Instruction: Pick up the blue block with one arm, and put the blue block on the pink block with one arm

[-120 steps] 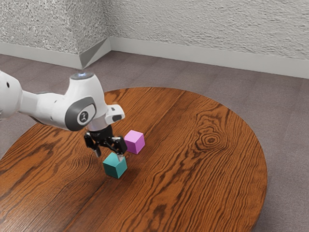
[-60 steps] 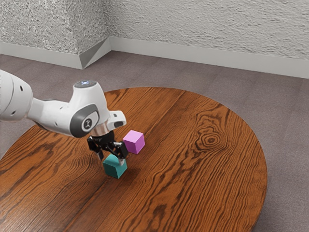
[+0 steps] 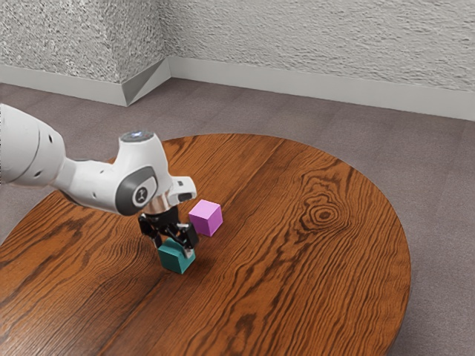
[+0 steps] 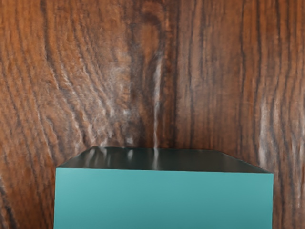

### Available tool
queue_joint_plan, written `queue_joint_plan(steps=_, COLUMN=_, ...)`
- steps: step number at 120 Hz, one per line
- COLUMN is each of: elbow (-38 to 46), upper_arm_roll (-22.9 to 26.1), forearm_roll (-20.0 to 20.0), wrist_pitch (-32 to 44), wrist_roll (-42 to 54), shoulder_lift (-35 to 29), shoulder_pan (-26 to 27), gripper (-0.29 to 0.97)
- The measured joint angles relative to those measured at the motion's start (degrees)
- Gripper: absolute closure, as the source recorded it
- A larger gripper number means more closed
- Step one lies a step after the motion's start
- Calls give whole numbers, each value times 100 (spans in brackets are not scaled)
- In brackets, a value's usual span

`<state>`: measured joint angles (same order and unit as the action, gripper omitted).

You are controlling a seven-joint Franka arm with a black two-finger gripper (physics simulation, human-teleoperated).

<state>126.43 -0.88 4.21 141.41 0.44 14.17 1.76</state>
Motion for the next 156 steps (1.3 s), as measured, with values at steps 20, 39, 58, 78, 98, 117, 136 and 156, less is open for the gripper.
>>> queue_joint_plan(steps=20, elbow=20, upper_arm_roll=7, forearm_roll=21, wrist_pitch=131, wrist_roll=47, shoulder_lift=92, shoulder_pan=-2, gripper=0)
queue_joint_plan(steps=39, elbow=55, upper_arm_roll=4, forearm_roll=55, wrist_pitch=245, wrist_roll=74, shoulder_lift=98, shoulder_pan=-2, gripper=9)
queue_joint_plan(steps=58, elbow=81, upper_arm_roll=1, forearm_roll=55, wrist_pitch=296, wrist_roll=73, shoulder_lift=118, shoulder_pan=1, gripper=27)
queue_joint_plan(steps=78, elbow=34, upper_arm_roll=-2, forearm_roll=-78, wrist_pitch=311, wrist_roll=27, shoulder_lift=-68, shoulder_pan=55, gripper=32)
queue_joint_plan(steps=98, elbow=-220, upper_arm_roll=0, forearm_roll=-297, wrist_pitch=281, wrist_roll=-27, shoulder_lift=-370, shoulder_pan=79, gripper=34)
queue_joint_plan(steps=117, elbow=-1252, upper_arm_roll=68, forearm_roll=-572, wrist_pitch=-17, wrist_roll=-67, shoulder_lift=15, shoulder_pan=55, gripper=33)
queue_joint_plan(steps=136, elbow=-1880, upper_arm_roll=84, forearm_roll=-651, wrist_pitch=-255, wrist_roll=-73, shoulder_lift=482, shoulder_pan=19, gripper=33)
queue_joint_plan(steps=156, elbow=-2076, upper_arm_roll=90, forearm_roll=-661, wrist_pitch=-368, wrist_roll=-62, shoulder_lift=735, shoulder_pan=-23, gripper=33)
